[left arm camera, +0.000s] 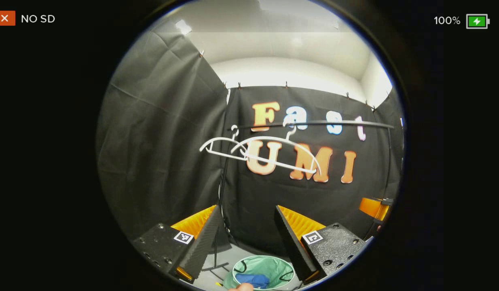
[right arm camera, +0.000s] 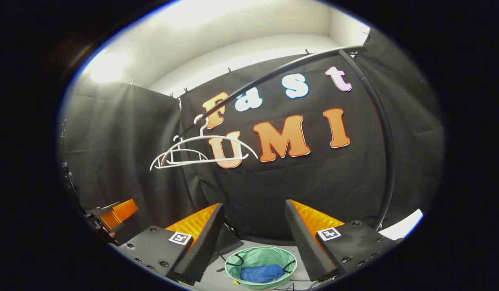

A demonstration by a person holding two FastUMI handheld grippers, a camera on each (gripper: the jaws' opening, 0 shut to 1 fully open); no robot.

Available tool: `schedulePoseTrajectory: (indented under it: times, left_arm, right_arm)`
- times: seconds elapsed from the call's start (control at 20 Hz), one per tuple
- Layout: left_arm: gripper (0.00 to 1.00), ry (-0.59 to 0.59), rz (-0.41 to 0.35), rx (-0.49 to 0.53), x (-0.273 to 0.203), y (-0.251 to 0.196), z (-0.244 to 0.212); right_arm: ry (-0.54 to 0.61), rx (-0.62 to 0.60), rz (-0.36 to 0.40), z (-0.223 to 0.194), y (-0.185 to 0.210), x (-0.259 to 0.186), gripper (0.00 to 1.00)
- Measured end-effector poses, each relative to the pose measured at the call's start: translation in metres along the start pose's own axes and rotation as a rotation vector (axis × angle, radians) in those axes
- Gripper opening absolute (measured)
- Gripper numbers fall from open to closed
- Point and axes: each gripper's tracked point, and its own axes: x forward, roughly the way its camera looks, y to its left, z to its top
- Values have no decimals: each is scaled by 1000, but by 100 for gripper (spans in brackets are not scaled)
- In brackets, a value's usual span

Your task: Grasp the clothes on the hanger with both hands and then place them into the laundry hamper below.

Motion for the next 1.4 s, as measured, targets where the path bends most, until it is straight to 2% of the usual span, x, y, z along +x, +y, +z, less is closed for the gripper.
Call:
schedulePoseTrajectory:
  times: [0.15, 0.2, 0.35, 0.4, 0.45, 0.5, 0.55, 0.7, 0.75, 0.8, 0.85, 0.95, 1.0, 1.05, 1.4]
  left_arm:
    - [77, -49, -32, -8, -15, -2, 22]
    - [80, -46, -47, -26, -16, -1, 23]
    - [80, -31, -65, -56, -30, 5, 21]
    - [77, -30, -60, -50, -33, 9, 21]
    - [80, -29, -55, -39, -39, 12, 22]
    - [77, -31, -49, -26, -43, 15, 23]
    - [80, -32, -43, -15, -43, 17, 26]
    - [80, -25, -37, -10, -47, 21, 26]
    - [77, -23, -39, -12, -48, 21, 27]
    - [80, -22, -39, -12, -48, 21, 27]
    - [80, -22, -40, -11, -49, 23, 28]
    - [77, -29, -41, -5, -51, 23, 32]
    - [77, -32, -42, -3, -51, 24, 33]
    - [80, -34, -42, -2, -51, 24, 34]
    - [80, -39, -60, -4, -48, 21, 37]
  right_arm:
    - [-49, -56, -21, 15, 2, -23, 97]
    - [-60, -65, -18, 21, 7, -31, 97]
    - [-72, -68, -3, 25, 17, -45, 97]
    - [-75, -66, -2, 25, 18, -49, 97]
    - [-78, -64, -1, 27, 17, -53, 93]
    - [-80, -65, 2, 28, 18, -54, 97]
    - [-80, -70, 6, 27, 19, -56, 97]
    - [-84, -100, 4, 26, 19, -59, 100]
    - [-85, -104, 6, 27, 20, -60, 100]
    - [-84, -103, 9, 27, 22, -59, 100]
    - [-83, -101, 12, 27, 24, -60, 98]
    - [-87, -104, 13, 28, 26, -59, 100]
    - [-87, -107, 14, 28, 27, -58, 98]
    - [-88, -111, 13, 28, 28, -59, 100]
    - [-106, -124, 6, 33, 32, -63, 98]
